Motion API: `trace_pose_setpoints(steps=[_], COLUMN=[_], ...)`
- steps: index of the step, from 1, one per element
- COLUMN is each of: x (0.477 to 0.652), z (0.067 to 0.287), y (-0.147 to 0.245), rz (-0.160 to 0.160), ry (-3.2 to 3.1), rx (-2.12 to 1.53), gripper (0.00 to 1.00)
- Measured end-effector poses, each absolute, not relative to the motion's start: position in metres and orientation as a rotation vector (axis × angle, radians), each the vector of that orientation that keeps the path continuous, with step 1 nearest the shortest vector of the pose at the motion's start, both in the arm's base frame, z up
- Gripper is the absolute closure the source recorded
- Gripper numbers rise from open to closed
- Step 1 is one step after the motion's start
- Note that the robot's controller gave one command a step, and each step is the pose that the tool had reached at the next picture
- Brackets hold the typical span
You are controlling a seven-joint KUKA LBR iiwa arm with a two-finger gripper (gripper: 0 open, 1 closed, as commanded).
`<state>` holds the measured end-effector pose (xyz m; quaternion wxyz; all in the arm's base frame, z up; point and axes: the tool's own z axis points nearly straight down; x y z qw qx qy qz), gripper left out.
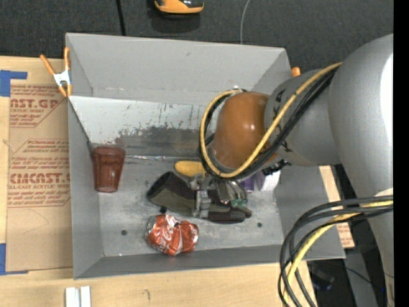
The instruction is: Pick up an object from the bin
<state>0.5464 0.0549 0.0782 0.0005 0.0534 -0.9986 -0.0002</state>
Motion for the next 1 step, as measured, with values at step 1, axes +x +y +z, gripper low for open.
trace_pose_setpoints(steps=[1], x=[0.5464], z=[0.0783], y=[0.0550], rz=[-0.001], ry=[-3.136], rx=[0.168], gripper=[1.00])
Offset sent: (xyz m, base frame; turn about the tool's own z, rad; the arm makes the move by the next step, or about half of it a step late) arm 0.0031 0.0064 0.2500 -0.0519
